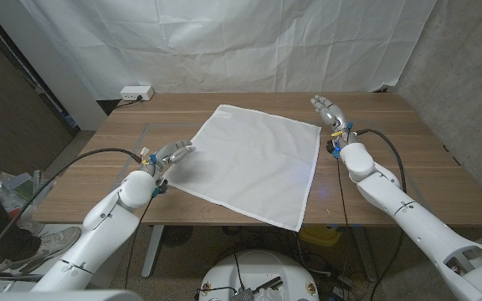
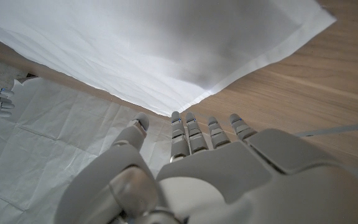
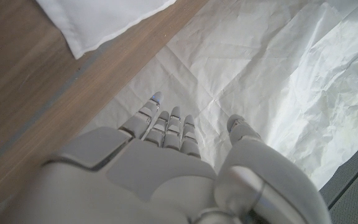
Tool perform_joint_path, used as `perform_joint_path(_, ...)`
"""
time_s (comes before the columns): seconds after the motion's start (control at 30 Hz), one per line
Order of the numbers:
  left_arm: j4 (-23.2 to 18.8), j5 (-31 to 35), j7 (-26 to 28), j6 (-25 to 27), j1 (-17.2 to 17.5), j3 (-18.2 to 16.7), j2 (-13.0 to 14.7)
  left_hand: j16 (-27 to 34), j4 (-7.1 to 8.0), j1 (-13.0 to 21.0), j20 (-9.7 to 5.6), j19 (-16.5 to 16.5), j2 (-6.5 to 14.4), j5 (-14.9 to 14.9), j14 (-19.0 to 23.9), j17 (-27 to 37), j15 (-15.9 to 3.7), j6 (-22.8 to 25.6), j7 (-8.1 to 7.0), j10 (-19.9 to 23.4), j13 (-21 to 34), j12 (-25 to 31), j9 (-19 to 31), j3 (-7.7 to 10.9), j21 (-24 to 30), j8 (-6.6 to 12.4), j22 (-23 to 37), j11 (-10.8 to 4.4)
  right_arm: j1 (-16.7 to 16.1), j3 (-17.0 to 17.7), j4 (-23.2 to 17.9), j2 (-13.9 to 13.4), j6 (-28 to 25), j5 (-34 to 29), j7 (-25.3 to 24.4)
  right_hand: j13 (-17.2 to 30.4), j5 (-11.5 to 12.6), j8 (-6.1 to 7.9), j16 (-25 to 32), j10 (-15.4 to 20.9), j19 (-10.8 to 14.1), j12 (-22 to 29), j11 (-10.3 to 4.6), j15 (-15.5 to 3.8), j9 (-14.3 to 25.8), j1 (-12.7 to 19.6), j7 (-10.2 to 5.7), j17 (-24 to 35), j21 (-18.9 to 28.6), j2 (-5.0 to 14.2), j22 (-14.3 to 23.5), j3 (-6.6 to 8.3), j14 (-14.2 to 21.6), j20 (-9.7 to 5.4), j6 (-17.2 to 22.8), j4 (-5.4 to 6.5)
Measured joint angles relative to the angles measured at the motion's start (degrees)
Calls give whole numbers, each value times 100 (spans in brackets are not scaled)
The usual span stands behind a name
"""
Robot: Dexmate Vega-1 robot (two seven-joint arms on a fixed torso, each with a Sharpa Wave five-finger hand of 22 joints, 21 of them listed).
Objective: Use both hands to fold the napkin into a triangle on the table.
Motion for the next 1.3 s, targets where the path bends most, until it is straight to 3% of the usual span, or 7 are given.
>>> perform_joint_path(0.3, -159, 184, -148, 301, 89, 39, 169, 0, -47, -1, -52, -9, 1, 0, 83, 0, -62, 463, 176, 296, 29, 21, 0, -1, 0, 63, 27, 52, 20, -99, -173, -104, -350, -507, -363, 0, -21, 0, 0, 137, 108, 0, 17, 28, 5, 69, 1, 0, 2, -36, 0, 2, 115, 48, 110, -112)
perform_joint_path(0.57, -262, 366, -296, 584, 115, 132, 333, 0, -47, -32, -72, 12, 32, 0, 112, 0, -91, 563, 174, 358, 28, 21, 0, -1, 0, 84, 27, 53, 130, -223, -235, -185, -755, -1041, -601, 0, -21, 0, 0, 192, 162, -15, 28, 59, 4, 137, 8, 1, 3, -59, 0, -15, 147, 102, 212, -220)
perform_joint_path(0.7, -280, 498, -385, 717, 73, 226, 418, -30, -63, -3, -72, 12, 62, 0, 112, 0, -91, 339, -40, 194, 14, -98, -5, 16, 1, -101, 27, 0, 188, -265, -222, -193, -866, -1162, -633, 0, -21, 0, 0, 192, 182, -22, 28, 31, 4, 140, 8, 1, 3, -62, 0, -15, 176, 122, 212, -220)
perform_joint_path(0.87, -280, 679, -487, 867, -2, 356, 510, -31, -61, -60, -72, 12, 125, 0, 108, 23, -95, 129, -154, 13, 10, -198, -17, 14, -22, -201, 27, -45, 251, -305, -148, -192, -989, -1281, -650, 0, -43, 0, 0, 221, 182, -22, 56, 60, 4, 167, 31, 1, 3, -89, 0, -7, 206, 123, 235, -260)
perform_joint_path(1.1, -221, 992, -668, 1029, -162, 587, 640, -31, 177, -292, -103, -20, 104, -48, 46, 73, -93, 142, -78, -48, 11, -246, -17, -126, -43, -201, 27, -43, 335, -337, -26, -160, -1074, -1351, -655, 0, -43, 0, 0, 221, 212, -22, 56, 60, 4, 167, 10, 1, 2, -89, 0, -7, 206, 92, 274, -259)
perform_joint_path(1.3, -182, 1282, -826, 1137, -337, 842, 778, -31, 297, -446, -144, -62, 96, -69, 15, 81, -62, 244, 23, -46, 11, -246, -17, -181, -43, -201, 26, -44, 392, -347, 56, -123, -1117, -1365, -653, 0, -43, 0, 0, 221, 212, -44, 56, 60, 3, 167, 9, 11, 2, -89, 0, -9, 206, 92, 273, -258)
